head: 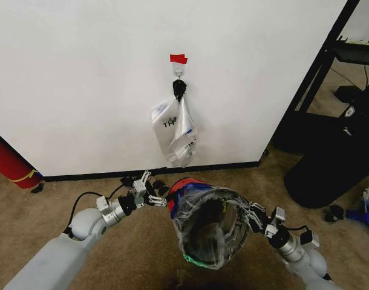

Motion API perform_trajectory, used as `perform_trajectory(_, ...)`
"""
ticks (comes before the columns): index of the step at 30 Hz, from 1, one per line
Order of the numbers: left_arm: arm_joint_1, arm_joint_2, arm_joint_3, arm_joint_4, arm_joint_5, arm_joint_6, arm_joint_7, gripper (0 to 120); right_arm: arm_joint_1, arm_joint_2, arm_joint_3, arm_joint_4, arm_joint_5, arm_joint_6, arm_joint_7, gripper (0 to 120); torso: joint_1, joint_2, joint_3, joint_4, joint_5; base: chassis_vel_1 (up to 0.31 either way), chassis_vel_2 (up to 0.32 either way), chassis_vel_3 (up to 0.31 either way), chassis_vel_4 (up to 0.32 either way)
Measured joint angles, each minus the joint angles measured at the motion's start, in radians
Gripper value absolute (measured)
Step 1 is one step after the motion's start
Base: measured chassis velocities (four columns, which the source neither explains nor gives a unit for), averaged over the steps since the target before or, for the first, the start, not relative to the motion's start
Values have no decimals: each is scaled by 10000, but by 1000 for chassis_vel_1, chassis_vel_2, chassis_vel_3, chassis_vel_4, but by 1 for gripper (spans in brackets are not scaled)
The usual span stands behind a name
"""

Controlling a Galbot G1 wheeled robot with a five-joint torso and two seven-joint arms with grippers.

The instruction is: Pick up the garbage bag from the wall and place it over the trash bin.

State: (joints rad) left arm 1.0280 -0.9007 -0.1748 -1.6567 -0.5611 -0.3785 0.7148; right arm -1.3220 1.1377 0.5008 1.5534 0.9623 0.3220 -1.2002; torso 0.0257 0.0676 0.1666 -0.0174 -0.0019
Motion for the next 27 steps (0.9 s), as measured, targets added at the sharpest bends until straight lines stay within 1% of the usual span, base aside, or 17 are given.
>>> perform_trajectory(3, -169, -113, 93, 284, 367, -116, -358, 100, -46, 2, -1, 143, 10, -76, -74, 1, 0, 0, 0, -1, -2, 0, 0, 0, 0)
perform_trajectory(6, -216, -135, 118, 361, 475, -139, -587, 100, -67, 0, -2, 187, 14, -105, -120, 1, 0, 0, 0, -1, -1, 0, 0, 0, 0)
perform_trajectory(7, -232, -143, 128, 394, 530, -163, -821, 100, -108, -2, -2, 245, 15, -137, -189, 1, 0, 0, 0, -1, -1, 0, 0, 0, 0)
perform_trajectory(11, -72, -106, 74, 277, 345, -199, -695, 100, -139, 0, -4, 260, 16, -120, -111, 1, 0, 0, 0, 0, -1, 0, 0, 0, 0)
perform_trajectory(16, 144, -80, -52, 179, -6, -441, -364, 100, -112, 63, -181, 221, 57, 222, 854, 1, 0, 0, -1, 0, -1, 0, 0, 0, 0)
perform_trajectory(17, 144, -80, -52, 179, -6, -441, -364, 100, -112, 63, -181, 221, 57, 222, 854, 1, 0, 0, -1, 0, -1, 0, 0, 0, 0)
perform_trajectory(19, 227, -90, -119, 96, -128, -543, -447, 100, -108, 108, -292, 221, 58, 436, 1493, 1, 0, 0, -1, 0, 0, 0, 0, 0, 0)
perform_trajectory(21, 327, -131, -175, 11, -159, -617, -868, 100, -108, 152, -374, 222, 57, 602, 2104, 1, 0, 0, -1, 0, 0, 0, 0, 0, 0)
perform_trajectory(23, 451, -215, -192, -79, -163, -630, -1756, 100, -131, 207, -464, 245, 77, 740, 2814, 1, 0, 0, -1, 0, 0, 0, 0, 0, 0)
perform_trajectory(24, 451, -215, -192, -79, -163, -630, -1756, 100, -131, 207, -464, 245, 77, 740, 2814, 1, 0, 0, -1, 0, 0, 0, 0, 0, 0)
perform_trajectory(27, 582, -345, -126, -250, -5, -435, -3473, 100, -171, 294, -588, 298, 215, 866, 3704, 1, 0, 0, -1, -1, -1, 0, 0, 0, 0)
